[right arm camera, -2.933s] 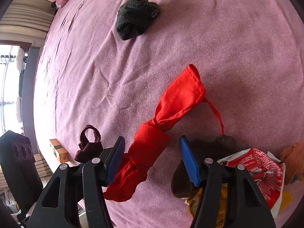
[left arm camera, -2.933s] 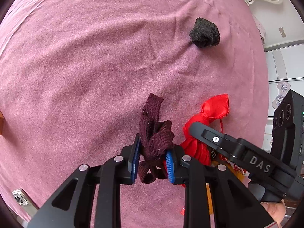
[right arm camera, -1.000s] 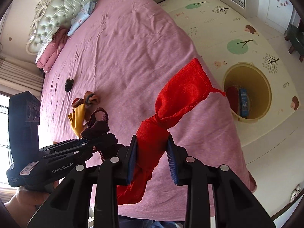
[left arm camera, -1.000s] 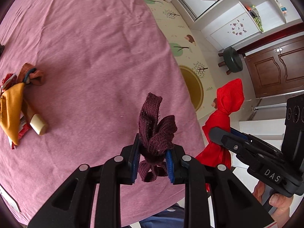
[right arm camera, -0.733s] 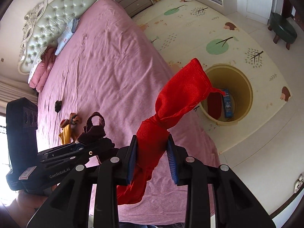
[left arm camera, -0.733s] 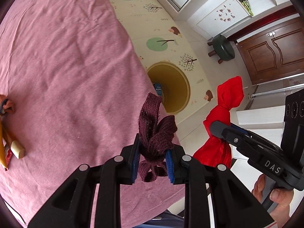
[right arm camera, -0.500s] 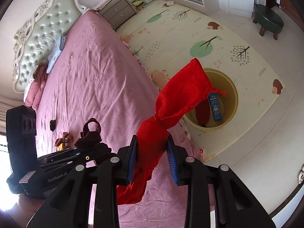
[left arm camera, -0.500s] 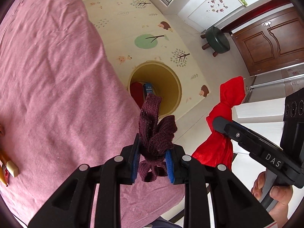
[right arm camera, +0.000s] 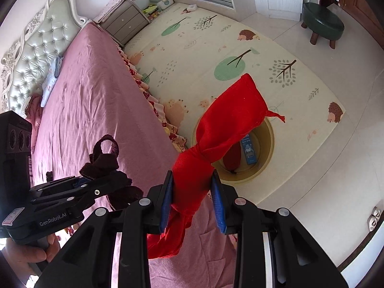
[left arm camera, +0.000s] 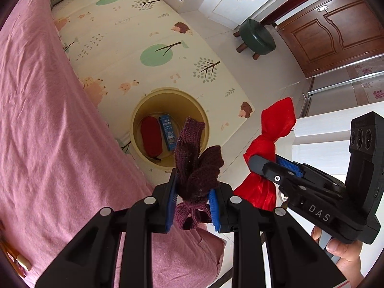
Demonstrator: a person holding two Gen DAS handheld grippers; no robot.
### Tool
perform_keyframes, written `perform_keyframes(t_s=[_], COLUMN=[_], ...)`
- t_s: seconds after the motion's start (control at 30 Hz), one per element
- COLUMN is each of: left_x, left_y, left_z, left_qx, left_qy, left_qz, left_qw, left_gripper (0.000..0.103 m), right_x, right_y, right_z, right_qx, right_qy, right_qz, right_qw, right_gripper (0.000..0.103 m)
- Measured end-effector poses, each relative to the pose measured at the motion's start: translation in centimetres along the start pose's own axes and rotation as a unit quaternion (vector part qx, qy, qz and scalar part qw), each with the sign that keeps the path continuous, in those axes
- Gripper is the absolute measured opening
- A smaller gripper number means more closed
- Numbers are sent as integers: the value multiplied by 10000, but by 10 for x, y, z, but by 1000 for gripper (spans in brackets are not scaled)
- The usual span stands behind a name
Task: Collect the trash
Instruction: 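Open both tools to drop the cord and cloth into the bin, then move both tools back to the remaining items on the bed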
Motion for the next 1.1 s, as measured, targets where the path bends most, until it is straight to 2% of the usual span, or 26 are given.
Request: perform_keyframes(t_s=[0.23, 0.27, 0.3, 0.37, 0.57, 0.83, 1.1], left_x=[17, 18, 18, 17, 8, -7, -55], left_y=[1, 1, 0, -2, -2, -22, -49], left_z=[32, 34, 37, 41, 41, 21, -17], left_qx=[66, 83, 109, 190, 169, 296, 498], left_qy=[130, 162, 203, 220, 252, 281, -151], left_qz=[-154, -145, -96, 27, 80, 72, 167], left_qw=[9998, 9997, 9997, 9996, 9995, 9991, 9985], left_gripper=[25, 29, 43, 64, 68, 68, 70], right_x=[13, 15, 17, 21, 14, -27, -79], right_y=[-7, -7, -8, -11, -16, -11, 0], right_z=[26, 29, 32, 38, 45, 37, 18], right_qx=[161, 147, 158, 206, 321, 222, 64], right_qy=[-65, -65, -56, -45, -16, -229, -463], right_qz=[-229, -253, -283, -367, -308, -5, 206], right_qw=[9996, 9995, 9995, 9991, 9990, 9995, 9987], right_gripper=[34, 38, 43, 44, 44, 44, 44])
Point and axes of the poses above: each gripper's, at about its wrist camera, not at the fingertips, and y roughly the way its jaws point, x to its right, z to its top, the point moved 7 cm from there along y, roughly the way its jaws point, and after that the axes turned 14 degrees about z, right-handed, at the moved point
